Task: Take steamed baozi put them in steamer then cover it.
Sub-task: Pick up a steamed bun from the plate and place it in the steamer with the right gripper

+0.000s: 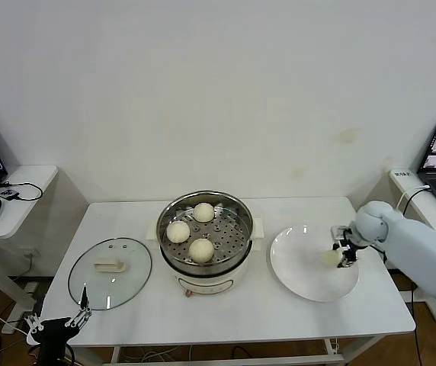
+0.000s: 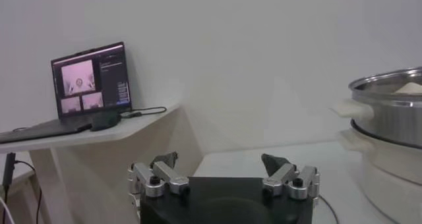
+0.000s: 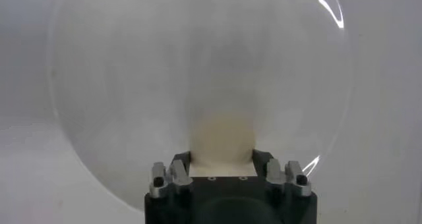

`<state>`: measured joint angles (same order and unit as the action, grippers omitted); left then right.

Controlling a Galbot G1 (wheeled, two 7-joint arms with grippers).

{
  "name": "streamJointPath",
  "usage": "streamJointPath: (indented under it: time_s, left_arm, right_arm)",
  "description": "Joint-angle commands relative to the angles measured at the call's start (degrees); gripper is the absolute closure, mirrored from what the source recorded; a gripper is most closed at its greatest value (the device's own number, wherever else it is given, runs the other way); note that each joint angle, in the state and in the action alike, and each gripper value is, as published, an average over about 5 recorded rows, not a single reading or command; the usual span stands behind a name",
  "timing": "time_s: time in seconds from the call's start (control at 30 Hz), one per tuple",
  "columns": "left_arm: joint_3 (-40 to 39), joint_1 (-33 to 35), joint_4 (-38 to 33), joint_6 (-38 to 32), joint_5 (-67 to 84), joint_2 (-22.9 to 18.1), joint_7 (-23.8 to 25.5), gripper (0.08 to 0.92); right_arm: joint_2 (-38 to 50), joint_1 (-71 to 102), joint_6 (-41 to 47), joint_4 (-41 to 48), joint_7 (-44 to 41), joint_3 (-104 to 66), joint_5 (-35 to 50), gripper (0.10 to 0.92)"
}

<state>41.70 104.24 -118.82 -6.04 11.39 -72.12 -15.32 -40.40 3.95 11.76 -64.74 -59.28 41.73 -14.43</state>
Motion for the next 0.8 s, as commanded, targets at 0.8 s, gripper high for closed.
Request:
streamJointPath:
  time_s: [0.8]
  left_arm:
    - [-1.0,-0.8,-0.6,-0.1,0.1,1.3,0.1,0.177]
  right_arm:
    - [-12.3,-42.3,19.2,-17.2,5.8,23.6,36.9,0.449]
